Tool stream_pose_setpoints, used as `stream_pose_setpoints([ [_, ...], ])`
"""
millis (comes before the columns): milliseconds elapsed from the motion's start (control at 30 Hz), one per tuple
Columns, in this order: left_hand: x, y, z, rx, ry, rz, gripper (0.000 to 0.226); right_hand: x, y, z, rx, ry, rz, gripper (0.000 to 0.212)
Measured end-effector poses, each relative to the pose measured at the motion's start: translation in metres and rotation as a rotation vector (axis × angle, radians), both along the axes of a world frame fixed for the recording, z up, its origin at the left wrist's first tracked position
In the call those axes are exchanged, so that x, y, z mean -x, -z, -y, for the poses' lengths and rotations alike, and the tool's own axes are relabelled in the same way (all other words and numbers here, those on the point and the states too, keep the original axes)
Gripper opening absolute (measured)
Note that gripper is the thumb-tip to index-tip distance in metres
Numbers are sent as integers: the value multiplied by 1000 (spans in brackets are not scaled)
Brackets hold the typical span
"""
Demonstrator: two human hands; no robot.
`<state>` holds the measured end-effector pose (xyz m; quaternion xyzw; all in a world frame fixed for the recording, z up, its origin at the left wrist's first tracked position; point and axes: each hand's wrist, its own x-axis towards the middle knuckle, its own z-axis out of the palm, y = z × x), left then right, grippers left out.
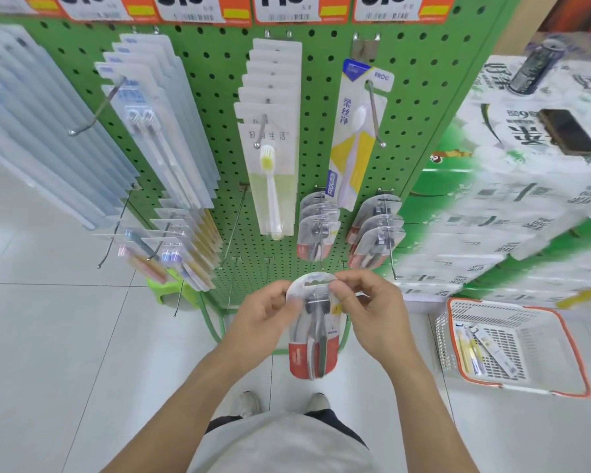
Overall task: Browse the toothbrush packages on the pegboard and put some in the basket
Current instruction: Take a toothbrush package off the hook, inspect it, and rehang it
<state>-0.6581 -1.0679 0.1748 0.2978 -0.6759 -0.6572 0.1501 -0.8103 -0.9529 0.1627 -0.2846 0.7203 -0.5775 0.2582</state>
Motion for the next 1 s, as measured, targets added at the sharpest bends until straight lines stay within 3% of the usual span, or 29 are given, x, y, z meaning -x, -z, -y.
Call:
stream_pose_setpoints([
  [267, -15, -38, 14, 45, -200, -122, 35, -31, -39, 26, 223, 13, -27, 11],
  [400, -22, -42, 26, 92, -236, -95, 47, -46, -34, 35, 188, -31, 8, 17],
  [767, -36, -25, 39, 232, -112, 22, 27, -57, -29, 41, 10, -92, -116, 18],
  [1000, -42, -25, 40, 302, -27, 41, 32, -60, -31, 36, -49, -159, -172, 16],
])
